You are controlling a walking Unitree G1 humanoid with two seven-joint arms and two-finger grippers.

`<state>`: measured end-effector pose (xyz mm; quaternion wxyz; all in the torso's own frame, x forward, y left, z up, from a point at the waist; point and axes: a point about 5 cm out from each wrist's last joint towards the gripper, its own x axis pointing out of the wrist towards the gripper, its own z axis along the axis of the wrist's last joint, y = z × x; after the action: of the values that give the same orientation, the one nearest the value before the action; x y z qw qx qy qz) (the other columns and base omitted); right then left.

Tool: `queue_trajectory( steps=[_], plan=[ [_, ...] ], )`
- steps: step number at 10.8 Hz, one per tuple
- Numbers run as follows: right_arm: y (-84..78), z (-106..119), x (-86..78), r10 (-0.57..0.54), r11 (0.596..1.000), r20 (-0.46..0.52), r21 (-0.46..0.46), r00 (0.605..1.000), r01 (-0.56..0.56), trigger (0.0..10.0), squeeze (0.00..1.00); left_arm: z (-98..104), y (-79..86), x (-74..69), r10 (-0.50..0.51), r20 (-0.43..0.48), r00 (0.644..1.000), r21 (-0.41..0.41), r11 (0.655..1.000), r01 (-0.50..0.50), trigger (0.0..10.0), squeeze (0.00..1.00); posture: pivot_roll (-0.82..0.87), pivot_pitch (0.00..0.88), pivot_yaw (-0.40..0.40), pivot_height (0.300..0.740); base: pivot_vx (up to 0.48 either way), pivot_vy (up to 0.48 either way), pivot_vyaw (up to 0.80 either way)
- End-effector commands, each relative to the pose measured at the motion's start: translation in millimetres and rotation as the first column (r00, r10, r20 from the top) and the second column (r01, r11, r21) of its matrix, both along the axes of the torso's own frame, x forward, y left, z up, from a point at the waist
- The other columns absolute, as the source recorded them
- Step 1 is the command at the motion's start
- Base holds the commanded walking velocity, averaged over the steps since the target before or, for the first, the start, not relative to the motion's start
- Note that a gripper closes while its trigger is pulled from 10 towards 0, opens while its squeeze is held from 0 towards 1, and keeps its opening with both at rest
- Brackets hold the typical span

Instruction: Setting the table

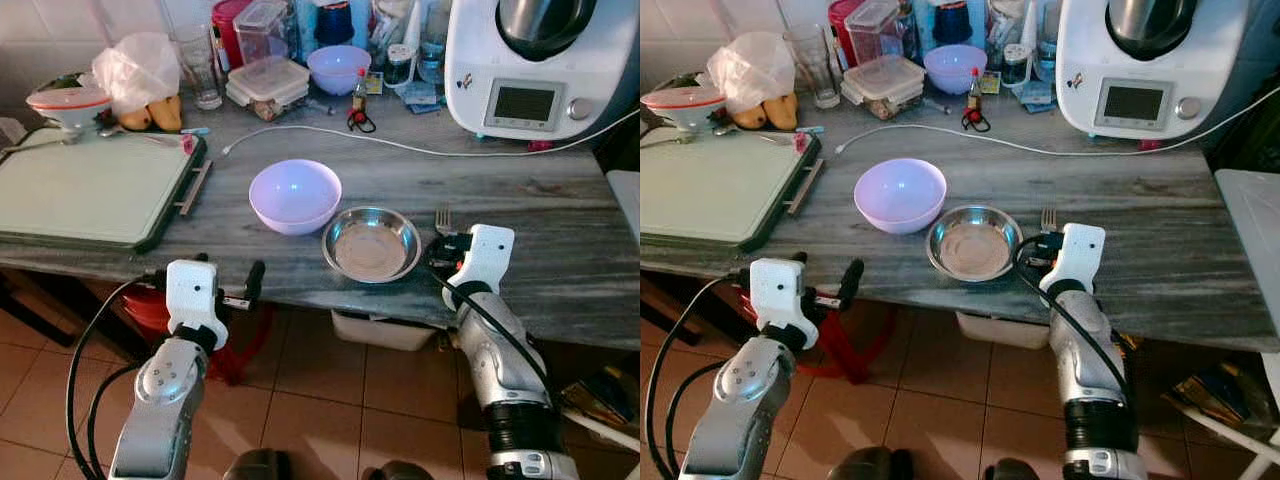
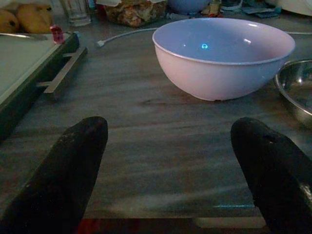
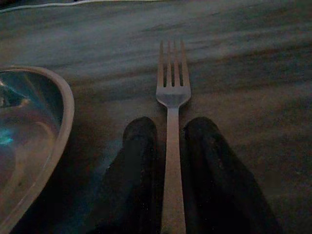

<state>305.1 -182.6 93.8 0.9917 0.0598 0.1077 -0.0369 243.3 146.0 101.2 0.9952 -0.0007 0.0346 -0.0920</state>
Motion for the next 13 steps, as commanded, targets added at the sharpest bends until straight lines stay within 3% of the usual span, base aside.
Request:
queue_trajectory(
  steps=[1,8,12,13],
  plan=[
    [-4.1,-10.9,-5.2,-0.016,1.000,-0.051,-0.001,0.999,0.016,10.0,1.00,1.3,-0.4,0.5,-0.005,0.001,1.000,-0.002,1.000,0.005,10.0,0.00,0.01,0.084,0.070,0.740,0.000,0.000,0.00],
    [-13.3,29.5,-8.2,-0.005,0.995,0.191,-0.101,0.982,0.024,10.0,1.00,4.0,-2.7,3.9,-0.001,0.017,1.000,-0.009,1.000,0.001,10.0,0.00,0.00,0.075,0.068,0.740,0.000,0.000,0.00],
    [-14.9,44.2,-38.6,-0.020,0.982,0.286,-0.173,0.958,0.072,10.0,1.00,2.7,-1.7,5.7,0.026,0.019,0.999,-0.016,1.000,-0.026,10.0,0.00,-0.01,0.044,0.060,0.740,0.000,0.000,0.00],
    [-16.0,46.5,-49.2,-0.065,0.980,0.293,-0.160,0.954,0.116,10.0,0.85,3.5,4.9,9.7,0.063,0.018,0.998,-0.019,0.998,-0.062,10.0,0.00,-0.02,0.027,0.060,0.740,0.000,0.000,0.00]
  ],
)
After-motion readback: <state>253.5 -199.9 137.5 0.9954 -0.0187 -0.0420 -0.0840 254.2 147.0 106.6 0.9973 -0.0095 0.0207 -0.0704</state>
